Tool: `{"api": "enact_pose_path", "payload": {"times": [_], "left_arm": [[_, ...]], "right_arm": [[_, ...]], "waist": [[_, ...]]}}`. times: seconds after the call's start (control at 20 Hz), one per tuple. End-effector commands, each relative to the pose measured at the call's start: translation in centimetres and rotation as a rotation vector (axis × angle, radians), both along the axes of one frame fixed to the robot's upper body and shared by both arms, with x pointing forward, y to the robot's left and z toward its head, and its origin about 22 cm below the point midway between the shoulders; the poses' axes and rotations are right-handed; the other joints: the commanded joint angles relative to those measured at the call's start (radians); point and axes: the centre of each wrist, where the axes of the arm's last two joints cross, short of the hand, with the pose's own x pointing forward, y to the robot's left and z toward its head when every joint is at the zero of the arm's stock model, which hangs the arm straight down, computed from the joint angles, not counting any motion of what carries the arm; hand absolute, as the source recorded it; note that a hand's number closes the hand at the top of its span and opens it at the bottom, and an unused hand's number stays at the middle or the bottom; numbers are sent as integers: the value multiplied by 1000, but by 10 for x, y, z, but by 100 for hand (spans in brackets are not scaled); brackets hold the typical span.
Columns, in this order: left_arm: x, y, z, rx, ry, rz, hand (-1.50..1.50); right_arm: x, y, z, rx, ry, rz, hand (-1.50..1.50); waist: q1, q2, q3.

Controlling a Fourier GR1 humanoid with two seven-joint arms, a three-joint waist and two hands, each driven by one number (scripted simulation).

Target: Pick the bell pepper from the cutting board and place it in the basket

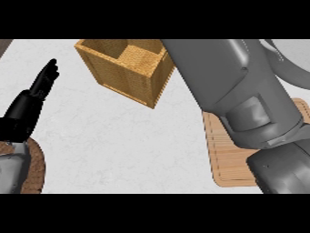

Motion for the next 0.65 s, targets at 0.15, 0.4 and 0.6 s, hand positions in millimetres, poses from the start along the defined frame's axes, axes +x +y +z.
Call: {"api": "enact_pose_path", "payload": {"times": [0.15, 0.4, 0.6], "left_arm": [[2, 4, 4, -4, 2, -8, 0], [-6, 1, 4, 4, 18, 23, 0], [-3, 0, 7, 17, 19, 42, 0]], "right_arm": [[10, -42, 15, 333, -211, -247, -150], [18, -90, 17, 436, -286, -393, -150], [22, -126, -4, 475, -339, -454, -150]], "waist": [[-8, 1, 0], [-32, -13, 2], [-49, -15, 2]]}}
